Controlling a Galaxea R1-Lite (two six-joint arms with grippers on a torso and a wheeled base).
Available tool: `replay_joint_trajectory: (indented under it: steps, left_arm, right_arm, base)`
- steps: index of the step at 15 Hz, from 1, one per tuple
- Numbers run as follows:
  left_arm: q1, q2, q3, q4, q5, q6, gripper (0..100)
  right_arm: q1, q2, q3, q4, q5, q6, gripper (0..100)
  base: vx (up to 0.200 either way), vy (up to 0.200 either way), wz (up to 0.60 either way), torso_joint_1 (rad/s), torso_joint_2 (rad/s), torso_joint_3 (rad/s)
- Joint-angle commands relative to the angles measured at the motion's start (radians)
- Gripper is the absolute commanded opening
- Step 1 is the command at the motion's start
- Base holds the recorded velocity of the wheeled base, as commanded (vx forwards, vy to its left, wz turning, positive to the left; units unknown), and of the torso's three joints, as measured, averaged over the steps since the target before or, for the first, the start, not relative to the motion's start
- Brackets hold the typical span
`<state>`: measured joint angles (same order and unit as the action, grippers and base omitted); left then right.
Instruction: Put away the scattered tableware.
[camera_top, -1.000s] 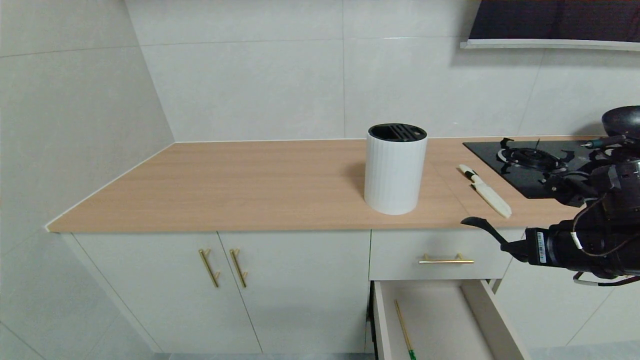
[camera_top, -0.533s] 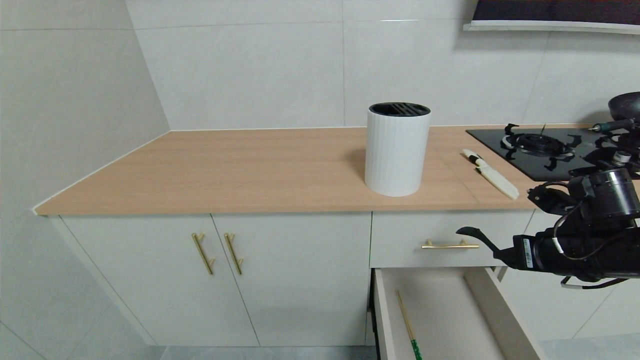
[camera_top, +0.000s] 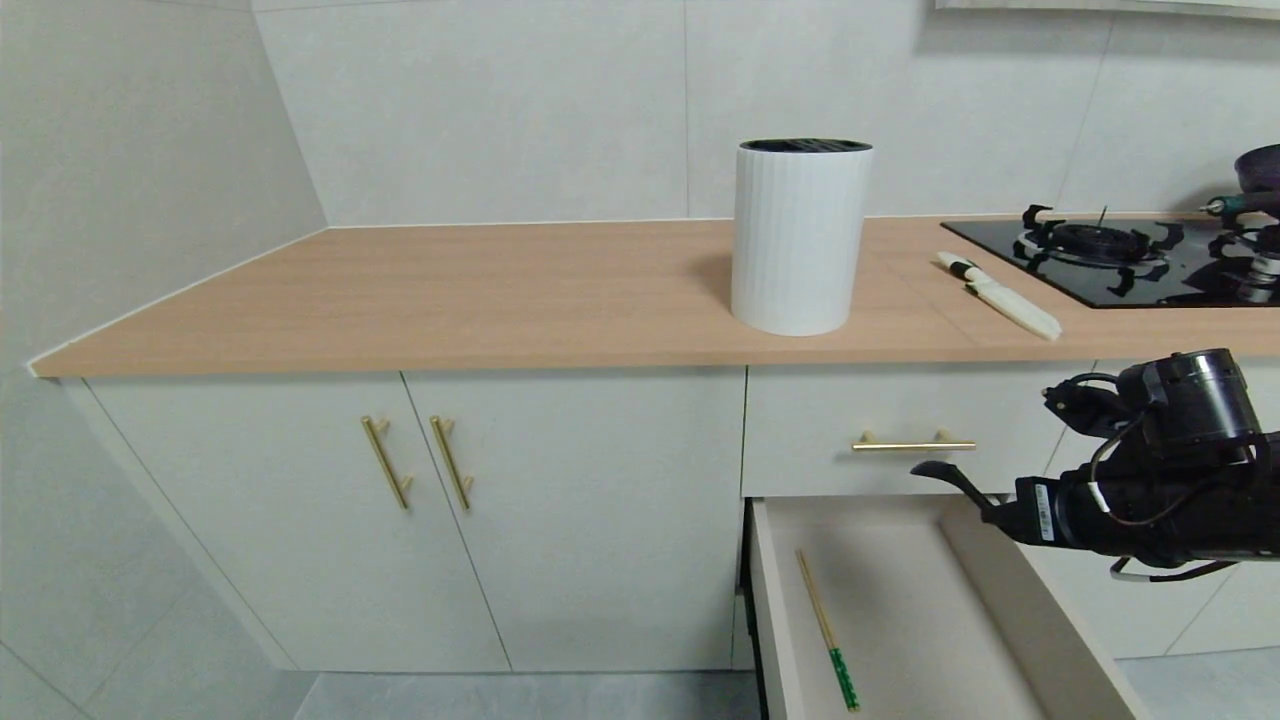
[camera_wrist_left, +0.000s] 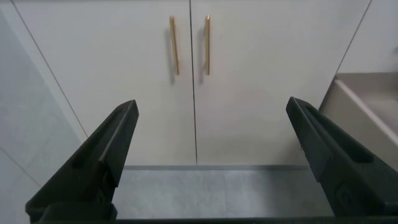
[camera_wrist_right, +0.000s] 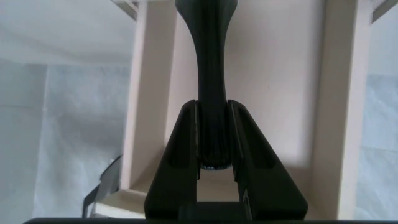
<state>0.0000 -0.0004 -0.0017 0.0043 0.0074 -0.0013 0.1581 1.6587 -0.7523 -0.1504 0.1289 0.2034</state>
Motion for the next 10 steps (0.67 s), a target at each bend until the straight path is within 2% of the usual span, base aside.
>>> replay_joint_trajectory:
  steps: [1, 8, 10]
  left_arm:
    - [0.0, 0.0, 0.0, 0.0, 0.0, 0.0, 100]
    - [0.0, 0.0, -0.001, 0.0, 0.0, 0.0, 100]
    - [0.0, 0.0, 0.0, 0.0, 0.0, 0.0, 100]
  right_arm:
    - [0.0, 0.018, 0.005, -0.006, 0.0, -0.001, 0]
    - [0.0, 0.032, 0.016, -0.029, -0.002, -0.013, 0]
    - [0.0, 0.032, 0.016, -0.029, -0.002, -0.018, 0]
  base:
    - [0.0, 0.0, 0.0, -0.159, 0.46, 0.295]
    - [0.0, 0.0, 0.0, -0.11, 0.44, 0.32]
    - [0.0, 0.0, 0.0, -0.034, 0.17, 0.122]
